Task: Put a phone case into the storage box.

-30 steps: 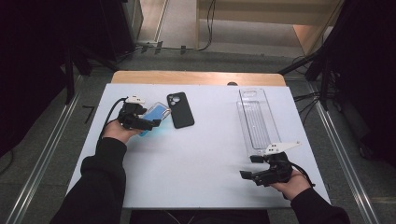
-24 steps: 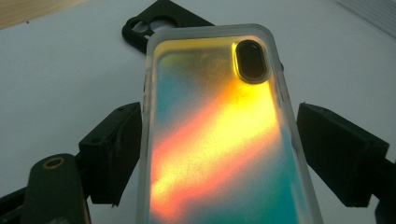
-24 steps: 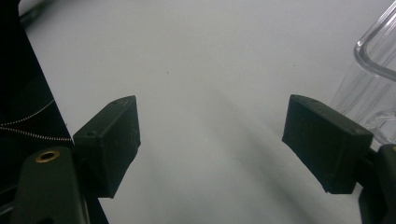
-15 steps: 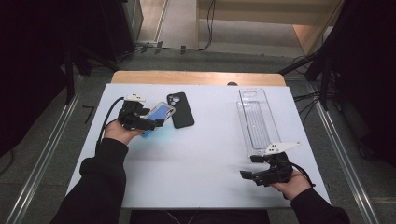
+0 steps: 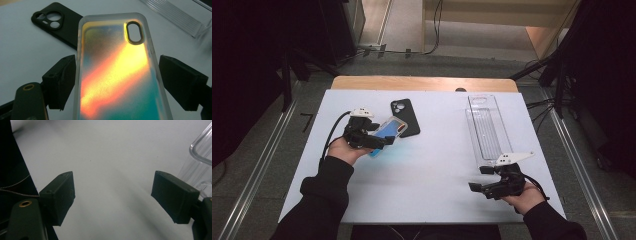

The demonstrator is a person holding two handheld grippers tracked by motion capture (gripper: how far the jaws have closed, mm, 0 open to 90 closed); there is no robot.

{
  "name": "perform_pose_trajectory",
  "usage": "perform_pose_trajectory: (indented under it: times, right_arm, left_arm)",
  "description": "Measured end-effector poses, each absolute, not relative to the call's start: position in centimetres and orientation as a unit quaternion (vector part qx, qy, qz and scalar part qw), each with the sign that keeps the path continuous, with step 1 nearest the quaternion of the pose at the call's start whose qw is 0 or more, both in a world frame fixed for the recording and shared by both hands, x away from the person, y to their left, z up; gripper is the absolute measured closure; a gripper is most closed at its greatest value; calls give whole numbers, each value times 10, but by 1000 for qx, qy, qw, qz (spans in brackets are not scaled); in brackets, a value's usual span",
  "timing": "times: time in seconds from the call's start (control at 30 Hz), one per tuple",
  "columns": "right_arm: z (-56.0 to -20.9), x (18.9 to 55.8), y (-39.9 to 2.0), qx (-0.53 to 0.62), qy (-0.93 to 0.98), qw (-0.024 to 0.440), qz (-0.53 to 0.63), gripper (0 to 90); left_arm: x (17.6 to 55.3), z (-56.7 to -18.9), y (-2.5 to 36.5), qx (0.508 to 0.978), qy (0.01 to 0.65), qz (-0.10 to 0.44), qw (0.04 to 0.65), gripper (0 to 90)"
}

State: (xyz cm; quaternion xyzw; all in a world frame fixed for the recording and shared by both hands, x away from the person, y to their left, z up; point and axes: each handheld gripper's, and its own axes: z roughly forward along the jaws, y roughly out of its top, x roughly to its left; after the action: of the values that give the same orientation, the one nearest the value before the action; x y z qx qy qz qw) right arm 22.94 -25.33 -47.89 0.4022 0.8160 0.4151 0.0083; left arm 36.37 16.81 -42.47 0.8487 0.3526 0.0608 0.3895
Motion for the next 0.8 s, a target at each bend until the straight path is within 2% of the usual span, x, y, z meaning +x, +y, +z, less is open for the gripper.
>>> perform_pose_trajectory:
  times: [0.8]
  right_arm:
    - [-478,229,-252,393,817,20,422,179]
  left_arm:
    - [316,-434,131,845,355,21,400,174]
